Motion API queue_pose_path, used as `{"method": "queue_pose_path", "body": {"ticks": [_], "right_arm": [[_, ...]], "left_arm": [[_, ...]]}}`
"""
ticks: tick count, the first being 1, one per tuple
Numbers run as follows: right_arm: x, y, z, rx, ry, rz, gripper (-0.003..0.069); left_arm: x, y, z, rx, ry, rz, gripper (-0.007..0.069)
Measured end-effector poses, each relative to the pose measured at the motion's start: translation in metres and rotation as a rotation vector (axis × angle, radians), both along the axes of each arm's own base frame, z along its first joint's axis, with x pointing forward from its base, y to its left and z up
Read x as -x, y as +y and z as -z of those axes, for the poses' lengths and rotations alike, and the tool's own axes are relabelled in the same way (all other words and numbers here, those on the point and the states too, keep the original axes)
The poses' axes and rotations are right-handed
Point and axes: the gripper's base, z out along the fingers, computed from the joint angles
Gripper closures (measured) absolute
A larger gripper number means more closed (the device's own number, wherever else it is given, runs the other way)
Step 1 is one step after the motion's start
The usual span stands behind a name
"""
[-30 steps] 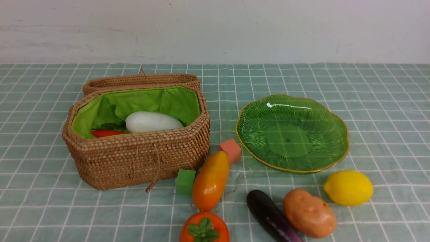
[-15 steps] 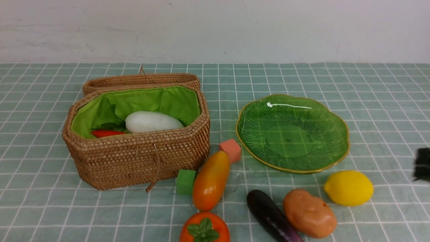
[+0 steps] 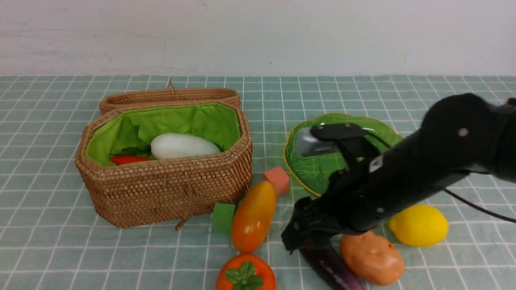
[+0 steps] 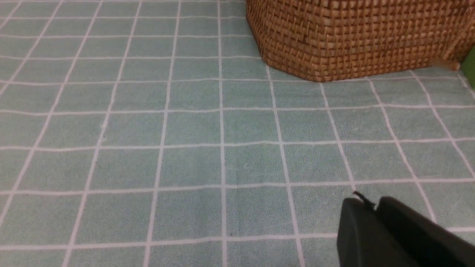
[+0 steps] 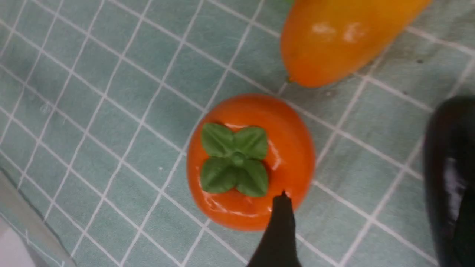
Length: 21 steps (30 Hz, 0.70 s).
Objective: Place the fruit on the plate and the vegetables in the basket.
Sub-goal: Grab a tomato with your right arm and place it on the plate on the right.
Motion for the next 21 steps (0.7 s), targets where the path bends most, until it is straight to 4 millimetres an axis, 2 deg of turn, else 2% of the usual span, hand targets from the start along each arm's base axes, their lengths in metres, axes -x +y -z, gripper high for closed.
{"method": "queue_pose_path", "body": {"ticks": [4, 6, 10, 15, 18, 20, 21], "right_arm": [[-0.001, 0.017, 0.016, 0.007, 0.042, -0.037, 0.0082], [-0.002, 0.031, 0.032, 0.012, 0.086, -0.061, 0.0089], [-0.008, 0.043, 0.058, 0.029, 0.124, -0.066, 0.0092], [-0.013, 0.051, 0.07, -0.005, 0.168, -0.037, 0.0095], [-0.012, 0.056, 0.073, -0.043, 0.208, -0.035, 0.0137], [-0.011, 0.058, 0.073, -0.066, 0.212, -0.058, 0.0211], [-0.011, 0.058, 0.072, -0.071, 0.212, -0.064, 0.0212]], "left_arm": [[0.0, 0.0, 0.0, 0.0, 0.0, 0.0, 0.0559], [0.0, 0.0, 0.0, 0.0, 0.0, 0.0, 0.0554], [0.0, 0.0, 0.0, 0.0, 0.0, 0.0, 0.0551], [0.0, 0.0, 0.0, 0.0, 0.0, 0.0, 0.0549], [0.0, 0.0, 0.0, 0.0, 0.0, 0.0, 0.0549], [0.0, 0.0, 0.0, 0.0, 0.0, 0.0, 0.0549], [0.0, 0.0, 0.0, 0.0, 0.0, 0.0, 0.0549]]}}
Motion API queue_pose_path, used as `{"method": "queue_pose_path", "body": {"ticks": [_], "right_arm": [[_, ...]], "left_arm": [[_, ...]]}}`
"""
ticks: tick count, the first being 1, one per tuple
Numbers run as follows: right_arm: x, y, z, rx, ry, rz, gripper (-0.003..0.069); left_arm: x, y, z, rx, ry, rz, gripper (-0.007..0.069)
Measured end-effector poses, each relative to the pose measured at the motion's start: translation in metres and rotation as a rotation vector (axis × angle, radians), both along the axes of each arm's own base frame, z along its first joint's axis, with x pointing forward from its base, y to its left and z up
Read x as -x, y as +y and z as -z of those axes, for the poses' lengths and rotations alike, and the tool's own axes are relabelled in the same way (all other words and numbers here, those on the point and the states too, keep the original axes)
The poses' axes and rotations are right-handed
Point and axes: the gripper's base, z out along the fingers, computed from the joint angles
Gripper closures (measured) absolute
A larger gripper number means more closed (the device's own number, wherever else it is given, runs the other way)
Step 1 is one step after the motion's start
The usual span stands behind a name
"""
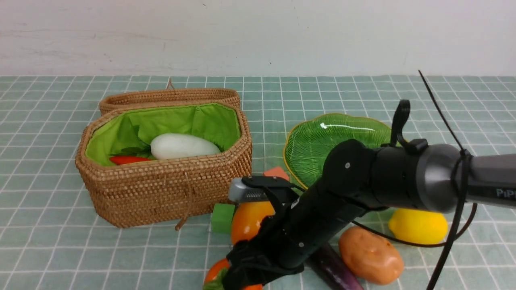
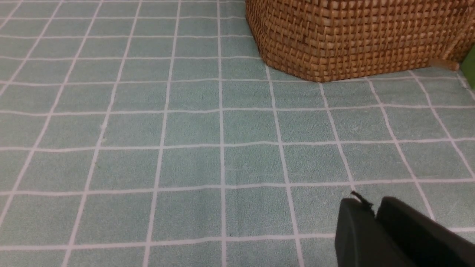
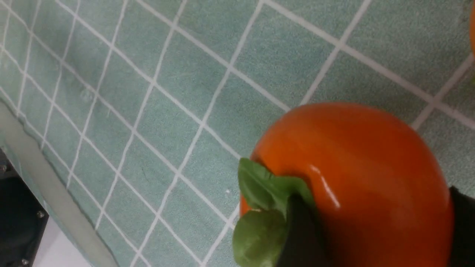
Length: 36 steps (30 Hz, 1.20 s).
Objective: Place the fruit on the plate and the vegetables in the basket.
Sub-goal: Grab a tomato with your right arm and place it on the plate on the right.
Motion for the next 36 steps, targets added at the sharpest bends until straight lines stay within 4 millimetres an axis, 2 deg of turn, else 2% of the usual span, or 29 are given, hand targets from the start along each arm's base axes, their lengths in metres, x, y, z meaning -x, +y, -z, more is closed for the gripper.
{"method": "queue_pose_path", "body": {"ticks": [6, 10, 13, 15, 16, 17, 19, 20, 23, 25, 27, 28, 29, 30, 31, 32, 36], "right_arm": [[0.003, -0.002, -0.004, -0.014, 0.024, -0.044, 0.0211], [-0.003, -0.013, -0.03, -0.046, 0.001, -0.066, 0.0211], [-0.027, -0.04, -0.078, -0.119, -0.092, -0.002, 0.0211], [-0.048, -0.069, -0.101, -0.147, -0.159, 0.084, 0.0211], [-0.058, -0.084, -0.11, -0.158, -0.19, 0.134, 0.0211], [-0.06, -0.087, -0.112, -0.16, -0.195, 0.145, 0.0211], [-0.084, -0.121, -0.12, -0.171, -0.27, 0.295, 0.0211], [-0.102, -0.143, -0.118, -0.171, -0.319, 0.417, 0.0211], [-0.128, -0.172, -0.104, -0.173, -0.356, 0.595, 0.0211], [-0.135, -0.177, -0.095, -0.17, -0.356, 0.639, 0.0211], [-0.15, -0.18, -0.064, -0.15, -0.318, 0.691, 0.0211], [-0.151, -0.18, -0.061, -0.148, -0.315, 0.694, 0.0211], [-0.156, -0.18, -0.046, -0.132, -0.291, 0.708, 0.0211], [-0.158, -0.181, -0.036, -0.119, -0.277, 0.71, 0.0211], [-0.159, -0.181, -0.034, -0.117, -0.274, 0.71, 0.0211], [-0.162, -0.181, -0.021, -0.094, -0.267, 0.705, 0.0211], [-0.163, -0.182, -0.016, -0.071, -0.279, 0.678, 0.0211]], "left_arm": [[0.0, 0.0, 0.0, 0.0, 0.0, 0.0, 0.0543], [0.0, 0.0, 0.0, 0.0, -0.001, 0.0, 0.0539], [0.0, 0.0, 0.0, 0.0, -0.001, 0.0, 0.0538], [0.0, 0.0, 0.0, 0.0, -0.001, 0.0, 0.0536], [0.0, 0.0, 0.0, 0.0, -0.001, 0.0, 0.0536], [0.0, 0.0, 0.0, 0.0, -0.001, 0.0, 0.0536], [0.0, 0.0, 0.0, 0.0, -0.001, 0.0, 0.0535], [0.0, 0.0, 0.0, 0.0, -0.001, 0.0, 0.0533], [0.0, 0.0, 0.0, 0.0, -0.001, 0.0, 0.0532], [0.0, 0.0, 0.0, 0.0, -0.001, 0.0, 0.0532], [0.0, 0.0, 0.0, 0.0, -0.001, 0.0, 0.0531], [0.0, 0.0, 0.0, 0.0, -0.001, 0.0, 0.0531], [0.0, 0.0, 0.0, 0.0, -0.001, 0.0, 0.0531], [0.0, 0.0, 0.0, 0.0, -0.001, 0.0, 0.053], [0.0, 0.0, 0.0, 0.0, -0.001, 0.0, 0.053], [0.0, 0.0, 0.0, 0.0, -0.001, 0.0, 0.0529], [0.0, 0.0, 0.0, 0.0, -0.001, 0.0, 0.0524]]}}
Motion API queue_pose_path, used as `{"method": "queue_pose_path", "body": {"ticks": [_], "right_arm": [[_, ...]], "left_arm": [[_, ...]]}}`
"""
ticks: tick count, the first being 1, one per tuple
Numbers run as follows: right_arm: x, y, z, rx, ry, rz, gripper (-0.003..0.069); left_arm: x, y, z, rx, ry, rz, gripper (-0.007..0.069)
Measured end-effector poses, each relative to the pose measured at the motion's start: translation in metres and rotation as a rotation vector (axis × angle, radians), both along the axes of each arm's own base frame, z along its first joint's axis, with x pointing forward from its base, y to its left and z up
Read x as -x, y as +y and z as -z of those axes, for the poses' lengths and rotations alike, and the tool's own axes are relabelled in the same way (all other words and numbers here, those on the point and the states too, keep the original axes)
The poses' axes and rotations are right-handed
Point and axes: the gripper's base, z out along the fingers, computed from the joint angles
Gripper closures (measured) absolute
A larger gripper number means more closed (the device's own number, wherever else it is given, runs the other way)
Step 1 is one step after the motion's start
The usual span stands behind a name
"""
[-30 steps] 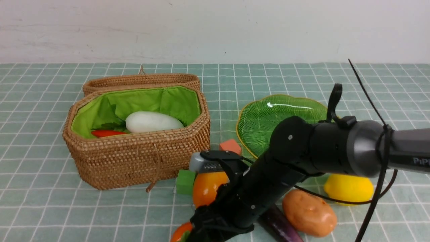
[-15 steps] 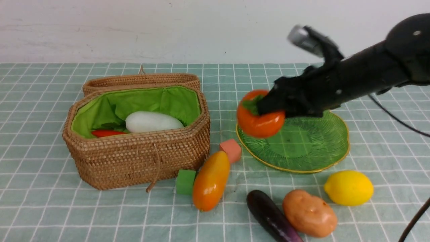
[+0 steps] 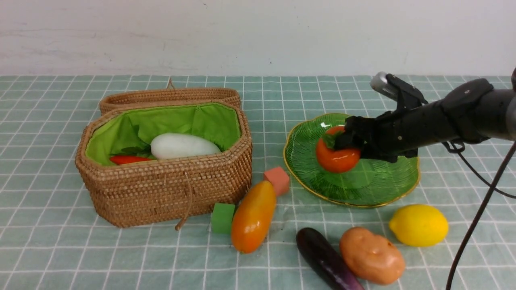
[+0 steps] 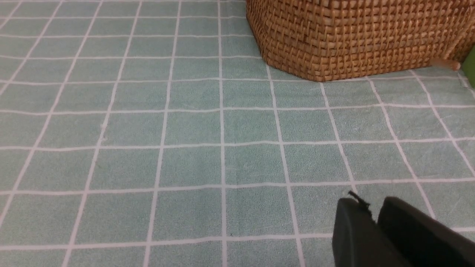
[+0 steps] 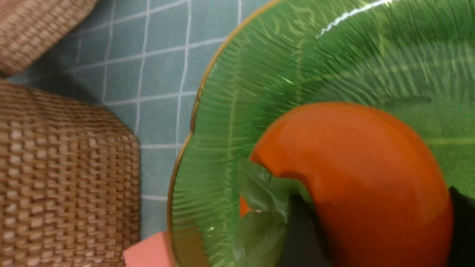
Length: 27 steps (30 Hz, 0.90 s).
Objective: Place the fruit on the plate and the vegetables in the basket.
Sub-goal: Grab a tomato with your right arm and place it on the plate on the right, then use the right arm to grab a potato and put it into the left basket
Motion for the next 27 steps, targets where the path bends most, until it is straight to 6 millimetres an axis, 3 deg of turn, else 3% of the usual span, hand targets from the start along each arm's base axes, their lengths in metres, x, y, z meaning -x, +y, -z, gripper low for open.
{"method": "queue_pose_path", "body": {"ticks": [2, 3, 6, 9, 16, 20, 24, 25, 27], "right_arm": [[0.0, 0.0, -0.001, 0.014, -0.005, -0.009, 0.0188], [0.001, -0.001, -0.003, 0.035, -0.014, -0.023, 0.0119], [0.006, -0.002, -0.011, 0.072, -0.024, -0.066, 0.0008], [0.013, -0.009, -0.023, 0.105, -0.006, -0.1, -0.0017], [0.037, -0.033, -0.051, 0.153, 0.069, -0.168, -0.0001], [0.074, -0.018, -0.065, 0.148, 0.108, -0.257, 0.0019], [0.119, 0.011, -0.057, 0.199, 0.145, -0.4, 0.0027], [0.121, 0.014, -0.06, 0.204, 0.133, -0.415, 0.0027], [0.146, 0.03, -0.049, 0.271, 0.148, -0.51, 0.0032]], "left_arm": [[0.0, 0.0, 0.0, 0.0, 0.0, 0.0, 0.0522], [0.0, 0.0, 0.0, 0.0, 0.0, 0.0, 0.0522], [0.0, 0.0, 0.0, 0.0, 0.0, 0.0, 0.0516], [0.0, 0.0, 0.0, 0.0, 0.0, 0.0, 0.0512], [0.0, 0.0, 0.0, 0.0, 0.0, 0.0, 0.0512], [0.0, 0.0, 0.0, 0.0, 0.0, 0.0, 0.051], [0.0, 0.0, 0.0, 0.0, 0.0, 0.0, 0.0503], [0.0, 0.0, 0.0, 0.0, 0.0, 0.0, 0.0502], [0.0, 0.0, 0.0, 0.0, 0.0, 0.0, 0.0501]]}}
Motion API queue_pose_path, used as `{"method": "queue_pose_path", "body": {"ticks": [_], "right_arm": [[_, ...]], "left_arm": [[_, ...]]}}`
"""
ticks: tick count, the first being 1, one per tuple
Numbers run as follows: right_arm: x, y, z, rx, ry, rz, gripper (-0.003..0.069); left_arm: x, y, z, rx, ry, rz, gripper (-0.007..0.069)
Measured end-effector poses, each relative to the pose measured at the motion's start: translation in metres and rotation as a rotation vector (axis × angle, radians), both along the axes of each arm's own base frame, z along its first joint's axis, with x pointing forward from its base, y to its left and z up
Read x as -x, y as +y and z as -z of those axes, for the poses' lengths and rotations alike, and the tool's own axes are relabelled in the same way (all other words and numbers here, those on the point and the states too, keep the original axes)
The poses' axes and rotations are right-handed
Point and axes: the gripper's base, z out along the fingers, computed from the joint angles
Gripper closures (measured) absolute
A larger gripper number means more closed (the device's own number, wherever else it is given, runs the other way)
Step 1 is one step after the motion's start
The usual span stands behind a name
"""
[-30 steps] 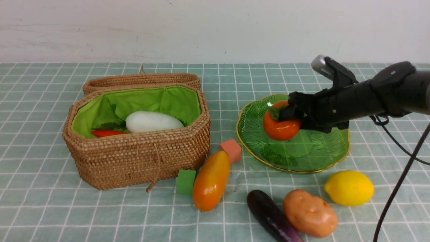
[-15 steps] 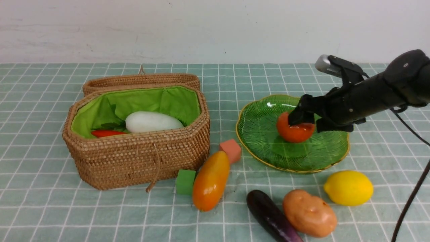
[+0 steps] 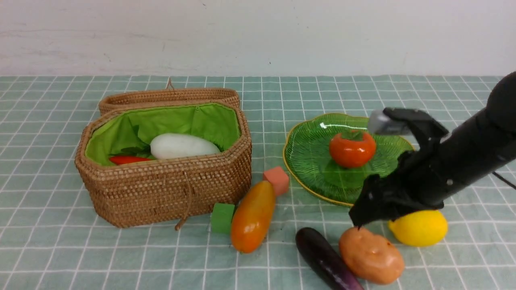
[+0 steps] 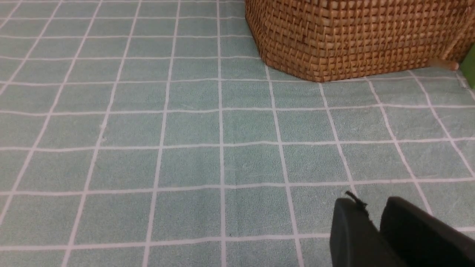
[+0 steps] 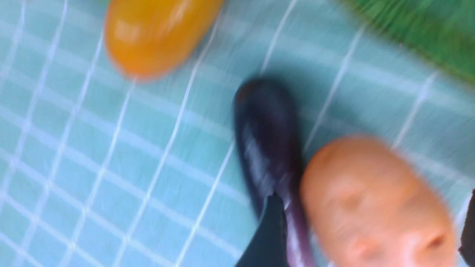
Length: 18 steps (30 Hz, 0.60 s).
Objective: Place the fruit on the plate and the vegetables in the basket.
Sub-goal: Use the right arm to grab a potato and put it into the left basket
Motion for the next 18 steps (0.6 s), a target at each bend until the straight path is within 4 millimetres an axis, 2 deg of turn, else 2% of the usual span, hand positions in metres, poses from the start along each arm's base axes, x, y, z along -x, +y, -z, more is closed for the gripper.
{"method": "queue_pose_path", "body": {"ticks": [4, 8, 11, 18], "right_arm": [[0.017, 0.013, 0.023, 0.091, -0.05, -0.075, 0.0038], [0.012, 0.013, 0.037, 0.135, -0.156, -0.051, 0.005], [0.005, 0.014, 0.052, 0.156, -0.152, -0.044, 0.0075], [0.004, 0.015, 0.055, 0.154, -0.146, -0.042, 0.0087]], "left_arm": [[0.0, 0.0, 0.0, 0.0, 0.0, 0.0, 0.0496], [0.0, 0.0, 0.0, 0.0, 0.0, 0.0, 0.0491], [0.0, 0.0, 0.0, 0.0, 0.0, 0.0, 0.0487], [0.0, 0.0, 0.0, 0.0, 0.0, 0.0, 0.0479]]}}
